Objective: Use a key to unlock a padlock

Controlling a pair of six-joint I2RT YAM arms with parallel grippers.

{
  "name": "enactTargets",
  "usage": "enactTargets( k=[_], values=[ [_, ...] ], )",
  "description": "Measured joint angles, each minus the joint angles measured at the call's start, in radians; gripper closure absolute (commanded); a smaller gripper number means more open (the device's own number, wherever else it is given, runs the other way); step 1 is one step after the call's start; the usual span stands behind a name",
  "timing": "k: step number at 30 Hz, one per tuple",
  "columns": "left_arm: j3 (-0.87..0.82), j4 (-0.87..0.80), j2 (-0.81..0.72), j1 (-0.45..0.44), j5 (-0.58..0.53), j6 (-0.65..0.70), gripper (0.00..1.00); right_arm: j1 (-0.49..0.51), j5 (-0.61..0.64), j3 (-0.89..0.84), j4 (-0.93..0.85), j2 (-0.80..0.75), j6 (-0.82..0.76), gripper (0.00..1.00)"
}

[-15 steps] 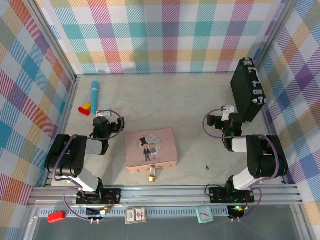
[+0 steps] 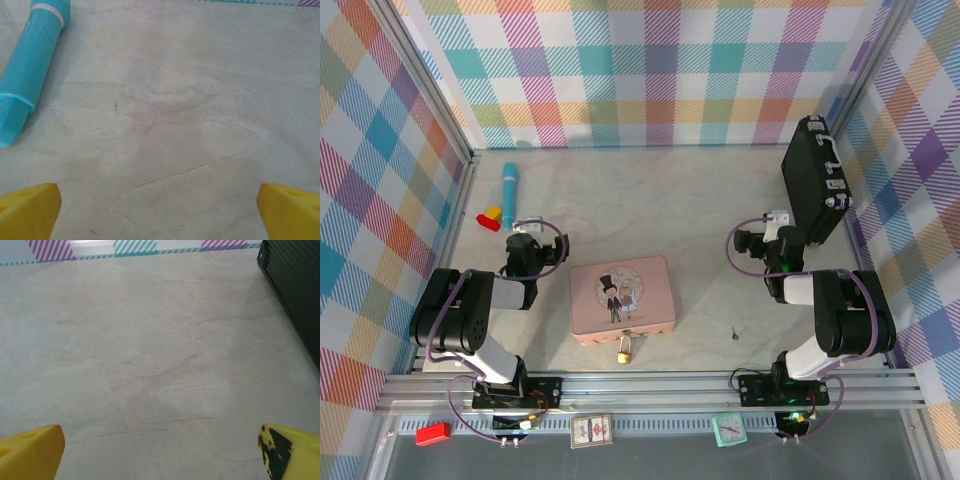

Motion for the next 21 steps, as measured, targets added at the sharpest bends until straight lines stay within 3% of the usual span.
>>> enactTargets(
  k=[12, 17, 21],
  values=[
    [-0.004, 0.006, -0.004, 0.0, 0.01, 0.001, 0.0, 0.0, -0.003, 0.0, 0.0, 0.0, -0.001, 0.01],
    [-0.104, 0.069, -0.1, 0.0, 0.03, 0.002, 0.0, 0.01, -0.034, -0.023, 0.008, -0.019, -0.019, 0.01],
    [-0.132, 0.027, -0.229, 0.0, 0.043, 0.004, 0.0, 0.033, -0.045, -0.066, -0.003, -0.12, -0.035, 0.01]
  ],
)
